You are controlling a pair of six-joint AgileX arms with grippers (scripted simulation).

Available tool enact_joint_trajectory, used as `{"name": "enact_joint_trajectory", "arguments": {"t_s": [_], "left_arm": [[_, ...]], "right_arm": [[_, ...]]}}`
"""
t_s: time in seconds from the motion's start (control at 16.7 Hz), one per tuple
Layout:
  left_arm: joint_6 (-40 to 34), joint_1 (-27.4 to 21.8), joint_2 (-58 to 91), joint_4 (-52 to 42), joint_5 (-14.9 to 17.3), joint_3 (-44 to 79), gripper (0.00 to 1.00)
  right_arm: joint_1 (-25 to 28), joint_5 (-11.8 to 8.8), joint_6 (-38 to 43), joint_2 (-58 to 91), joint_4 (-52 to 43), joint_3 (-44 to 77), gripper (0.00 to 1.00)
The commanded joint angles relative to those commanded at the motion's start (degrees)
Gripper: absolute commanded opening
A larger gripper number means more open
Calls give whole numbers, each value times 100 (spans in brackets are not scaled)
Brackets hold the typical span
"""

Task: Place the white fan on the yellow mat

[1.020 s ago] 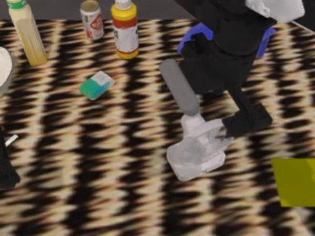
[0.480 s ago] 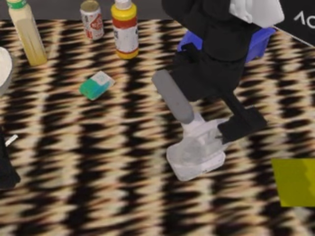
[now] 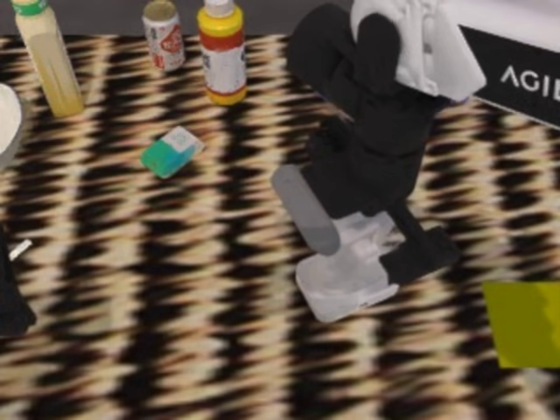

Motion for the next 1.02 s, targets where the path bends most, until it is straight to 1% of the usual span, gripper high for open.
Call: {"name": "enact_joint_trajectory", "arguments": {"t_s": [0.18, 0.96, 1.02], "left_arm": [[0, 0, 0, 0, 0, 0, 100], [0, 0, 0, 0, 0, 0, 100], [0, 0, 0, 0, 0, 0, 100]], "right_arm": [[0, 0, 0, 0, 0, 0, 100], [0, 0, 0, 0, 0, 0, 2], [0, 0, 0, 0, 0, 0, 0]]}}
